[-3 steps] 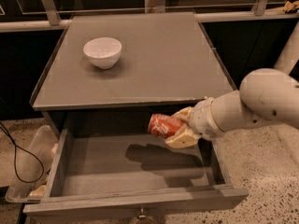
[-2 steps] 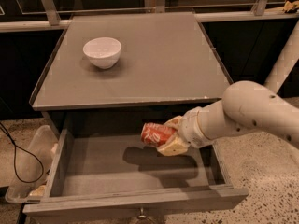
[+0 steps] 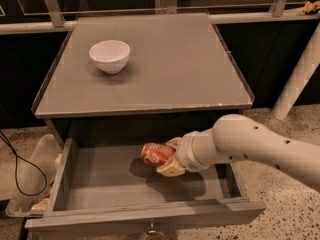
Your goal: Place coke can into top drawer
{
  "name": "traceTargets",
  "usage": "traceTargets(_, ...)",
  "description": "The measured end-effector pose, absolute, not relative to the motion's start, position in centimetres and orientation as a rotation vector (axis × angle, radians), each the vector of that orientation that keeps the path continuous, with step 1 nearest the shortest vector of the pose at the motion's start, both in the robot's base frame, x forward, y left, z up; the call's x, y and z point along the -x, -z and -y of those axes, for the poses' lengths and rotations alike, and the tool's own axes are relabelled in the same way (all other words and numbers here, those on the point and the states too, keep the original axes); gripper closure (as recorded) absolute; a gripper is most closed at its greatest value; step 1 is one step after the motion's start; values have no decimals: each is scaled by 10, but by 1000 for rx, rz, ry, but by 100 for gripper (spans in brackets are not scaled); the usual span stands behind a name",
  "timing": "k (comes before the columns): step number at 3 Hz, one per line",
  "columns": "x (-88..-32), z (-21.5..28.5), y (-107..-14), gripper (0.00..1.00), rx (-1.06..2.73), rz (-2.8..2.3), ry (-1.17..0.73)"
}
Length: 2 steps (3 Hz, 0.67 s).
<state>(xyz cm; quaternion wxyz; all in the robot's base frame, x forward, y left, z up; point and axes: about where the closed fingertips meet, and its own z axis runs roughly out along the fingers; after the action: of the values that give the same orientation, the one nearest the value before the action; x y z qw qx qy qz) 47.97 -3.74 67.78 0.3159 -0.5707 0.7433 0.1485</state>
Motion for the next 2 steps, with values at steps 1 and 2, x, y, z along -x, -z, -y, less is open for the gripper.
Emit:
traceTargets(1, -492, 33, -653, 100, 1424, -1956, -409)
traceTargets(2, -504, 30, -637, 100, 1369, -1956, -444)
